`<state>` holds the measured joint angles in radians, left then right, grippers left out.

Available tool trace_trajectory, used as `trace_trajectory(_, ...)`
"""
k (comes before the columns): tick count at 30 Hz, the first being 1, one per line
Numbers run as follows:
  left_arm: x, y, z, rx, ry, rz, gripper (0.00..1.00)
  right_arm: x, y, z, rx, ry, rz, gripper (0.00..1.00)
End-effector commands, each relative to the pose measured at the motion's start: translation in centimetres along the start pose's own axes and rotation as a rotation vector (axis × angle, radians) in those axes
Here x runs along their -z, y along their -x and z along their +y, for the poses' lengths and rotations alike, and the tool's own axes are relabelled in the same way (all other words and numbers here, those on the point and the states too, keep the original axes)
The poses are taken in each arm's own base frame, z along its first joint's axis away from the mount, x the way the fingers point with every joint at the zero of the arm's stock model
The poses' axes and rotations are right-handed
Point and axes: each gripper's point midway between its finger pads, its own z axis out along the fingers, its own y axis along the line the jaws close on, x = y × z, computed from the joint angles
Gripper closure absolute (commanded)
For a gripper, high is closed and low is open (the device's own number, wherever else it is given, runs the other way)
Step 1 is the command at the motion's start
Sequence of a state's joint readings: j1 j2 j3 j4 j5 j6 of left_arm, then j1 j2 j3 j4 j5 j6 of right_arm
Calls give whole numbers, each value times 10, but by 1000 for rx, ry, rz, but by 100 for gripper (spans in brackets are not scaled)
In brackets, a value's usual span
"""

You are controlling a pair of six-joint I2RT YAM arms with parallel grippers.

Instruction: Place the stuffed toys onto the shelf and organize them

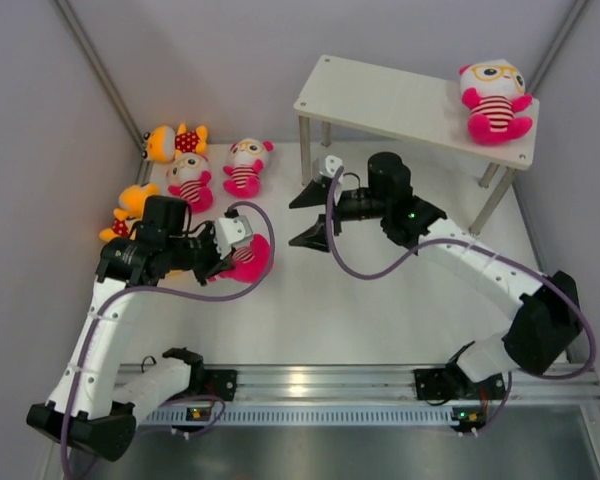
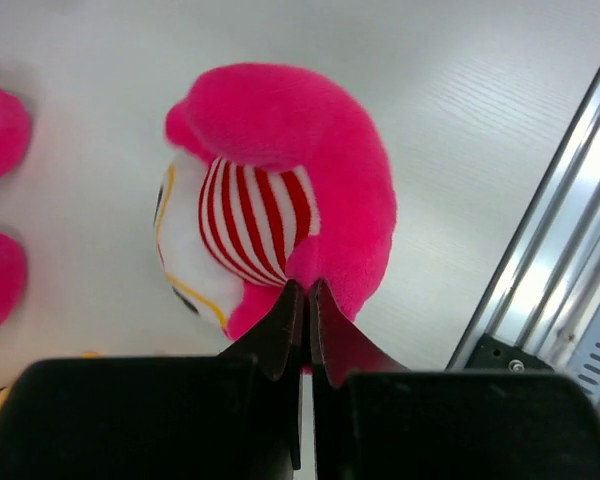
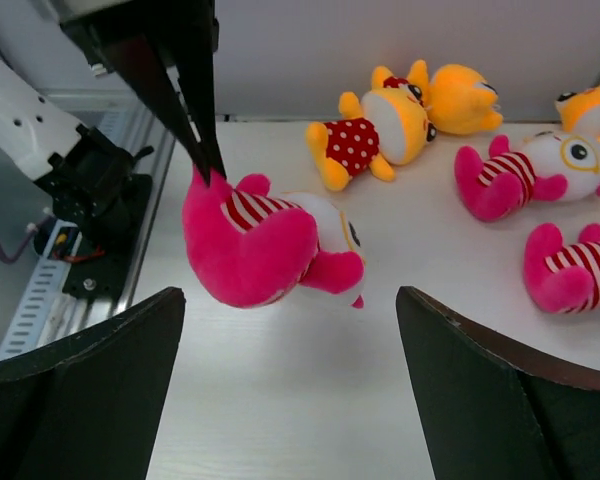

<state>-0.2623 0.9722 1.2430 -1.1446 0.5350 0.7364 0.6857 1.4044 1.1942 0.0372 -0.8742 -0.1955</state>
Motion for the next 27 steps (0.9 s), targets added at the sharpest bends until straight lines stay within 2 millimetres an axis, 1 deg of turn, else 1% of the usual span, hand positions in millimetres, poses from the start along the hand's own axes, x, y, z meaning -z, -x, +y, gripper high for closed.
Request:
trace_trajectory(1, -2, -4, -21, 2, -98, -7, 100, -19, 45, 15, -54, 163, -95, 14)
trace_trajectory(2, -2, -4, -22, -1, -104, -9, 100, -23, 43, 21, -135, 198, -86, 14)
trace_trajectory(3, -3, -4, -22, -1, -110, -10, 100, -33, 31, 20, -173, 206, -65, 14)
trace_trajectory(4, -3, -4, -22, -2, -110, -13, 100, -41, 25, 30, -217, 224, -26, 14)
trace_trajectory(5, -3, -3, -21, -9, -109, -13, 100, -48, 18, 31, -209, 222, 0, 13)
trace_trajectory(6, -4, -4, -21, -9, -110, -8, 100, -58, 3, 41, -248, 250, 41, 12)
trace_trajectory(7, -3, -4, -21, -9, -109, -7, 100, -62, -5, 42, -257, 252, 52, 11)
trace_trajectory(8, -3, -4, -21, -13, -107, -9, 100, -66, -6, 42, -274, 254, 43, 11)
trace_trajectory(9, -4, -5, -22, -10, -111, -7, 100, -73, -17, 40, -306, 267, 48, 11)
trace_trajectory(10, -4, -5, -23, -10, -114, -10, 100, -77, -22, 40, -327, 277, 49, 11)
trace_trajectory(11, -5, -6, -23, -7, -117, -8, 100, -81, -19, 38, -343, 293, 32, 11)
trace_trajectory(12, -4, -6, -24, -10, -118, -12, 100, -87, -29, 36, -369, 308, 39, 11)
trace_trajectory(13, -4, -6, -24, -8, -118, -11, 100, -91, -25, 35, -371, 322, 24, 12)
trace_trajectory(14, -4, -5, -24, -10, -116, -14, 100, -93, -23, 36, -390, 341, 16, 13)
trace_trajectory(15, -1, -2, -23, -15, -106, -20, 100, -97, -30, 36, -412, 353, 27, 14)
trace_trajectory(16, -1, -3, -23, -15, -104, -18, 100, -97, -28, 38, -415, 367, 29, 17)
trace_trajectory(18, 1, -3, -21, -23, -90, -15, 100, -95, -38, 44, -431, 383, 65, 17)
trace_trajectory(19, 1, -3, -20, -31, -84, -13, 100, -95, -42, 46, -405, 383, 74, 17)
trace_trajectory(21, -1, -6, -19, -30, -85, -1, 100, -91, -48, 51, -412, 385, 96, 21)
trace_trajectory(22, -2, -8, -20, -27, -92, 3, 100, -91, -48, 51, -408, 385, 92, 36)
trace_trajectory(24, -4, -8, -21, -24, -102, 2, 100, -91, -47, 53, -411, 392, 87, 53)
trace_trajectory(25, -5, -9, -22, -20, -108, 3, 100, -93, -45, 56, -412, 401, 88, 71)
trace_trajectory(26, -4, -8, -21, -23, -104, 2, 100, -94, -45, 58, -396, 412, 93, 82)
trace_trajectory(27, -3, -8, -19, -24, -92, 7, 100, -97, -39, 61, -373, 419, 101, 92)
